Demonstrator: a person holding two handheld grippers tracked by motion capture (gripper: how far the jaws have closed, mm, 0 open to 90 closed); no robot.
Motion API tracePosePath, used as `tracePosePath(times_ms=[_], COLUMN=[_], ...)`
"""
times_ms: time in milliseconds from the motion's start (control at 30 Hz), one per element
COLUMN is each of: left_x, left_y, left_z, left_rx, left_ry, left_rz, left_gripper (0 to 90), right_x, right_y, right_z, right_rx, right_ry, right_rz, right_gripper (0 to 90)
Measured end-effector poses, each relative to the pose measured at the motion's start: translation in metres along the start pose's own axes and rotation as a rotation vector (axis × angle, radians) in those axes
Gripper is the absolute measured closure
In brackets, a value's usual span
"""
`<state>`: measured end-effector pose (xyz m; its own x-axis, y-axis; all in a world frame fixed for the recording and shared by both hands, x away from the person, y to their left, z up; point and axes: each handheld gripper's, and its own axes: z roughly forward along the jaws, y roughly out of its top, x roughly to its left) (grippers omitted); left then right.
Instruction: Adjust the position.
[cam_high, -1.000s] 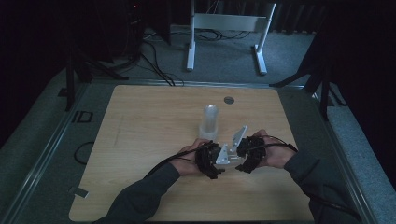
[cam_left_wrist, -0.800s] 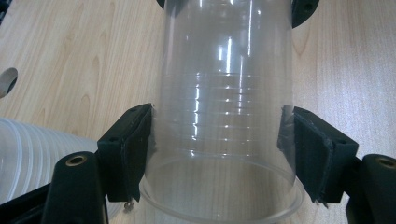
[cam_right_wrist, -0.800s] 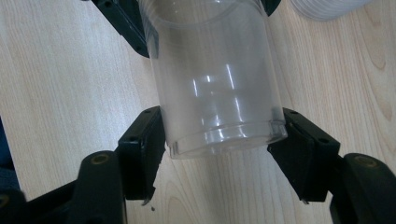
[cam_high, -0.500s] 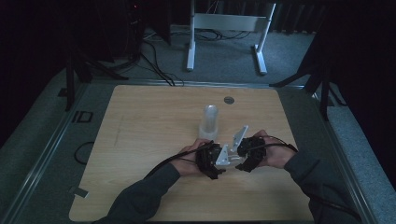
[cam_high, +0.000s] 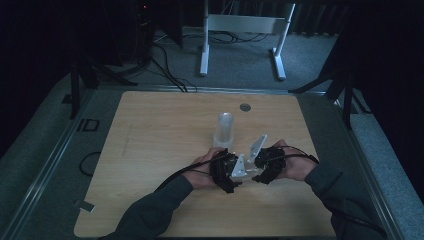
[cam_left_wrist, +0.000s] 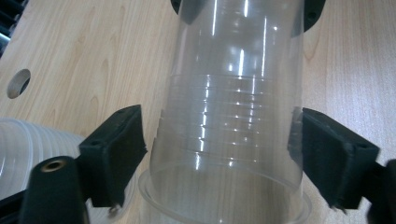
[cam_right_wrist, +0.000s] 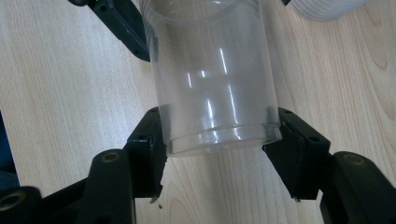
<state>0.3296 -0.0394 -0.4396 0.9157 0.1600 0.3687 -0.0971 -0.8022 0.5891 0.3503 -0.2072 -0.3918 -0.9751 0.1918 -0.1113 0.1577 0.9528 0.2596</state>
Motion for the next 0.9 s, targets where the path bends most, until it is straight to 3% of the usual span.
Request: tracePosePath(times_ms=[500,900], left_x=[0.006,0.011], left_y=[0.001,0.0], left_z=[-0.004,-0.007], left_rx=[-0.034,-0.069], left_ry=[-0.005,0.013], left_rz=[-0.053,-0.082], left_gripper=[14.4,15.9], right_x=[0.0,-0.005], right_y=[-0.008,-0.027], right_z=[0.0,0.008], right_rx=[-0.019,0.005], right_ry=[-0.005,-0.04], right_rz=[0.036,0.132], right_gripper=[41.7,41.8])
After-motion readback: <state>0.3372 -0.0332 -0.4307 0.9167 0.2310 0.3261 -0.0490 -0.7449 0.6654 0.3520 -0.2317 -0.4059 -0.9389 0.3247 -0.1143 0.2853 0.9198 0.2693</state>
